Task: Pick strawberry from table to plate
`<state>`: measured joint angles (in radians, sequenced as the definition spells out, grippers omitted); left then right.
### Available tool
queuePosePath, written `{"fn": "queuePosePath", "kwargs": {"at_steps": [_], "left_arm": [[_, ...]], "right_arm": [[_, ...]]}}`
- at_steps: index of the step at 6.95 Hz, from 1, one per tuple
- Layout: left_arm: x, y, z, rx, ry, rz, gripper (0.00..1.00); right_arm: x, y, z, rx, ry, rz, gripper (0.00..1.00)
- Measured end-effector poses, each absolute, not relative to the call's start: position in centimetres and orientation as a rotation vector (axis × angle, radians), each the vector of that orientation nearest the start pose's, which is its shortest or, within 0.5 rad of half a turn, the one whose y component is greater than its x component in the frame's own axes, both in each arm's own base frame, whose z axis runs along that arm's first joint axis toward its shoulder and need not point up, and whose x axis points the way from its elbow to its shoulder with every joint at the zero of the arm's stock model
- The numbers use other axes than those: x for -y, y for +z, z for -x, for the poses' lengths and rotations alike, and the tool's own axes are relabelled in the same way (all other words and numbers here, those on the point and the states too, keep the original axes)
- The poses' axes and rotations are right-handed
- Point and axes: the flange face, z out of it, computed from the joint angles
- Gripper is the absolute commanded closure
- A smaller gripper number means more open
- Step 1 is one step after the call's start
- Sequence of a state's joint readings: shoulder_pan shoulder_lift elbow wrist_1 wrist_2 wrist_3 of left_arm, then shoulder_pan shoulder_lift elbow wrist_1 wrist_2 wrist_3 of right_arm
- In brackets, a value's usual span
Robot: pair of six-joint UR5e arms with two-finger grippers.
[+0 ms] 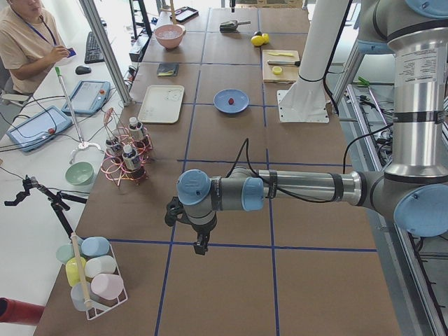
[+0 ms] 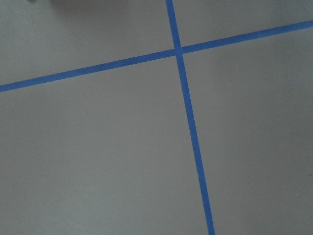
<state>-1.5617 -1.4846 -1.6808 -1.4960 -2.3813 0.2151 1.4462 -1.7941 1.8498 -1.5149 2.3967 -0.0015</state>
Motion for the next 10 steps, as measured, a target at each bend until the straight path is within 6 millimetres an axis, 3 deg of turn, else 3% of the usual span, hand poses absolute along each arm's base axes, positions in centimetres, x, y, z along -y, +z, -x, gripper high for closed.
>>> {"fn": "queuePosePath", "kwargs": {"at_steps": [3, 10], "left_arm": [[45.4, 64.0, 5.5, -0.841, 0.176, -0.044, 0.0], [45.7, 62.2, 5.9, -0.827, 0.168, -0.13, 0.0]], "right_arm": [[40.6, 62.1, -2.1, 0.828, -0.167, -0.064, 0.0], [40.2, 62.6, -2.2, 0.829, -0.15, -0.052, 0.0]]}}
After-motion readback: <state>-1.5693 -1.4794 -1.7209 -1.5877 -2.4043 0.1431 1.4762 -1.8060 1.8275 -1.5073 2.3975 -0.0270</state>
